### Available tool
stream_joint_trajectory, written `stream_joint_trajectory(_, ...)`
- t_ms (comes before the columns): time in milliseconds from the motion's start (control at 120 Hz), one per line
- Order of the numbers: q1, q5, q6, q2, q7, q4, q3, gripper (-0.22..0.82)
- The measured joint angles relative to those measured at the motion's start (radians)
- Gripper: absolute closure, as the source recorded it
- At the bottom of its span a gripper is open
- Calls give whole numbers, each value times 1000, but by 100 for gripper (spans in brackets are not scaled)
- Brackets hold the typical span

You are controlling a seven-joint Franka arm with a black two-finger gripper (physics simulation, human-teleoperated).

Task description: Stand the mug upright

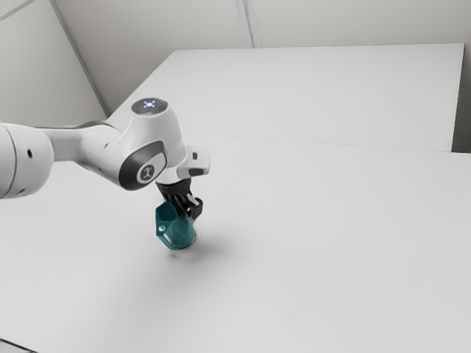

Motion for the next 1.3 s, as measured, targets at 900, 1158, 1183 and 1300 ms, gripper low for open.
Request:
stream_joint_trajectory(900,-15,-145,-366,17,-4,392,7,4)
stream_joint_trajectory(1158,19,-154,-532,50,-6,574,20,3)
stream_joint_trajectory(1183,25,-155,-546,52,-6,588,23,3)
stream_joint_trajectory(1300,47,-161,-607,59,-7,653,42,3)
